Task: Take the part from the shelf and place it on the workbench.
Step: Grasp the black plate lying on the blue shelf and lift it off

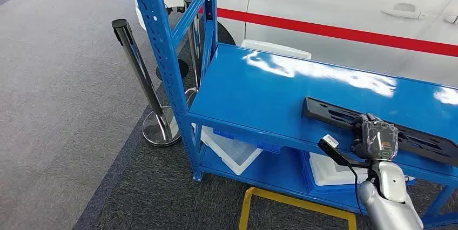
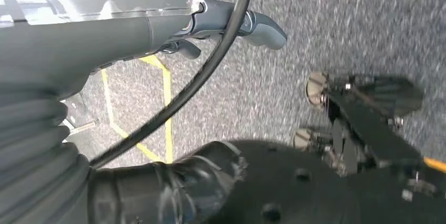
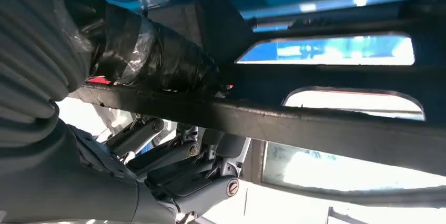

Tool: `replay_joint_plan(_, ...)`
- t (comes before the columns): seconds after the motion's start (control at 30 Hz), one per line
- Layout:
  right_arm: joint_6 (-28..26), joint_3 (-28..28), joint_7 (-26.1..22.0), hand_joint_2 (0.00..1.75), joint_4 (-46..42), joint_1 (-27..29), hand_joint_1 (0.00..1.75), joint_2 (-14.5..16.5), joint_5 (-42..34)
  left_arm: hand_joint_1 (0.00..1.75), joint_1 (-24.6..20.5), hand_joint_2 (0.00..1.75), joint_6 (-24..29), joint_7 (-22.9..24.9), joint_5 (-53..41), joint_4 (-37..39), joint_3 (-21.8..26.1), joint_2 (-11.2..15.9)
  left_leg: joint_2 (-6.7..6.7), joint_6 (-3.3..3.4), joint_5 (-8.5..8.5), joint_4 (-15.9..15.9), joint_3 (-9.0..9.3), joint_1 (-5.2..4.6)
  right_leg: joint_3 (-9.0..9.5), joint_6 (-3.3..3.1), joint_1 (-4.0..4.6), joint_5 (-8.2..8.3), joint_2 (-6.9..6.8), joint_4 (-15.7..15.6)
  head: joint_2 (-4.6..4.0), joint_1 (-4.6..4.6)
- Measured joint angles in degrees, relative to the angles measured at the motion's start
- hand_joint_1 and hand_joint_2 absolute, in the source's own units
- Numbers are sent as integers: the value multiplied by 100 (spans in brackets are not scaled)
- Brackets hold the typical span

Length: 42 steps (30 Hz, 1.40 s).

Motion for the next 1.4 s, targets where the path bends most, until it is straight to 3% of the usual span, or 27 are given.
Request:
replay_joint_plan(0.17, -10, 0, -13, 175, -145, 68, 175, -20, 25, 0, -1, 175, 16, 23, -18, -11, -1, 0, 0, 0, 0, 0, 0, 0, -1, 0, 0, 0, 0, 0, 0, 0)
replay_joint_plan(0.33, -108, -320, -371, 175, -1759, 667, 175, -120, 1248, 0, -11, 175, 99, 116, -234, -40, -107, 9, -8, 71, -25, 9, -13, -64, 7, 62, -65, -2, -5, -23, 0, -1)
replay_joint_plan(0.4, -117, -490, -499, 175, -2185, 814, 175, -96, 1387, 0, -24, 175, 102, 127, -266, -42, -134, 8, 2, 125, 30, -73, 16, -31, -6, 91, -71, -71, -3, 37, 0, 1)
replay_joint_plan(0.47, -129, -662, -662, 175, -2585, 929, 175, -59, 1464, 0, -42, 175, 104, 139, -295, -42, -145, 5, 19, 175, 88, -155, 37, 5, -175, 108, -79, -362, 4, 429, 0, 4)
replay_joint_plan(0.53, -137, -805, -784, 175, -2917, 1039, 175, -6, 1522, 0, -59, 175, 105, 151, -322, -42, -156, 6, 28, 188, 101, -164, 23, 4, -505, 138, -101, -728, 7, 1141, 0, 4)
replay_joint_plan(0.57, -138, -863, -821, 175, -3048, 1104, 175, 16, 1549, 0, -65, 175, 104, 156, -335, -42, -165, 7, 29, 185, 102, -160, 14, 7, -631, 161, -121, -802, 7, 1416, 0, 6)
replay_joint_plan(0.6, -138, -919, -847, 175, -3167, 1166, 175, 36, 1568, 0, -70, 175, 104, 160, -349, -42, -176, 7, 28, 179, 103, -150, 5, 14, -674, 187, -145, -761, 5, 1509, 0, 5)
replay_joint_plan(0.63, -138, -976, -868, 175, -3275, 1214, 175, 54, 1584, 0, -75, 175, 103, 166, -361, -42, -188, 6, 27, 166, 102, -131, -5, 27, -613, 214, -171, -612, 3, 1384, 0, 5)
replay_joint_plan(0.7, -137, -1083, -892, 175, -3457, 1273, 175, 81, 1597, 0, -80, 175, 102, 182, -373, -42, -217, 8, 25, 101, 88, -60, -44, 61, -269, 276, -223, -245, -2, 682, 0, 6)
replay_joint_plan(0.77, -136, -1174, -927, 175, -3595, 1326, 175, 104, 1602, 0, -85, 175, 102, 201, -376, -43, -242, 26, 13, -2, 88, 12, -95, 59, -51, 280, -223, -62, 20, 212, 0, 7)
replay_joint_plan(0.83, -135, -1244, -955, 175, -3706, 1398, 175, 132, 1602, 0, -86, 175, 102, 210, -376, -44, -258, 40, -3, -97, 126, 36, -132, 35, -95, 195, -196, -31, 40, 204, 0, 3)
replay_joint_plan(0.9, -136, -1318, -978, 175, -3828, 1478, 175, 162, 1591, 0, -78, 175, 99, 212, -378, -44, -272, 41, -6, -171, 101, 82, -184, 47, -176, 70, -198, 15, 24, 203, 0, 1)
replay_joint_plan(0.97, -136, -1399, -1022, 175, -3962, 1552, 175, 192, 1565, 0, -73, 175, 97, 210, -379, -44, -278, 43, 3, -214, -243, 442, -342, 66, -276, -55, -189, 104, 4, 188, 0, 0)
replay_joint_plan(1.03, -136, -1454, -1071, 175, -4064, 1617, 175, 221, 1535, 0, -76, 175, 96, 209, -380, -44, -279, 44, 9, -231, -763, 1159, -578, 68, -400, -125, -147, 196, -4, 193, 0, -2)
replay_joint_plan(1.07, -135, -1471, -1089, 175, -4095, 1649, 175, 235, 1525, 0, -78, 175, 96, 209, -380, -44, -280, 44, 10, -230, -924, 1477, -647, 65, -468, -140, -119, 243, -6, 199, 0, -2)
replay_joint_plan(1.1, -135, -1486, -1097, 175, -4120, 1678, 175, 249, 1519, 0, -79, 175, 96, 208, -380, -44, -280, 44, 9, -216, -979, 1644, -638, 59, -536, -151, -89, 290, -8, 206, 0, -2)
replay_joint_plan(1.13, -135, -1500, -1105, 175, -4143, 1702, 175, 262, 1515, 0, -81, 175, 96, 207, -380, -44, -280, 44, 9, -184, -930, 1602, -522, 48, -604, -158, -58, 337, -8, 214, 0, -2)
replay_joint_plan(1.2, -135, -1526, -1117, 175, -4184, 1731, 175, 276, 1513, 0, -86, 175, 96, 206, -380, -46, -280, 46, 7, -52, -703, 921, 19, -4, -716, -166, -10, 430, -3, 226, 0, -2)
replay_joint_plan(1.27, -136, -1540, -1128, 175, -4223, 1750, 175, 285, 1505, 0, -91, 175, 96, 204, -382, -55, -280, 62, 26, 75, -591, 183, 520, -69, -766, -136, 9, 520, -2, 220, 0, -1)
replay_joint_plan(1.3, -136, -1544, -1135, 175, -4235, 1757, 175, 291, 1499, 0, -94, 175, 96, 202, -383, -58, -280, 70, 34, 109, -579, -11, 627, -101, -769, -105, -3, 563, -9, 209, 0, -2)
replay_joint_plan(1.4, -137, -1558, -1171, 175, -4243, 1763, 175, 309, 1461, 0, -104, 175, 96, 197, -394, -70, -284, 72, 47, 161, -418, -165, 585, -121, -774, 10, -36, 668, -25, 145, 0, -4)
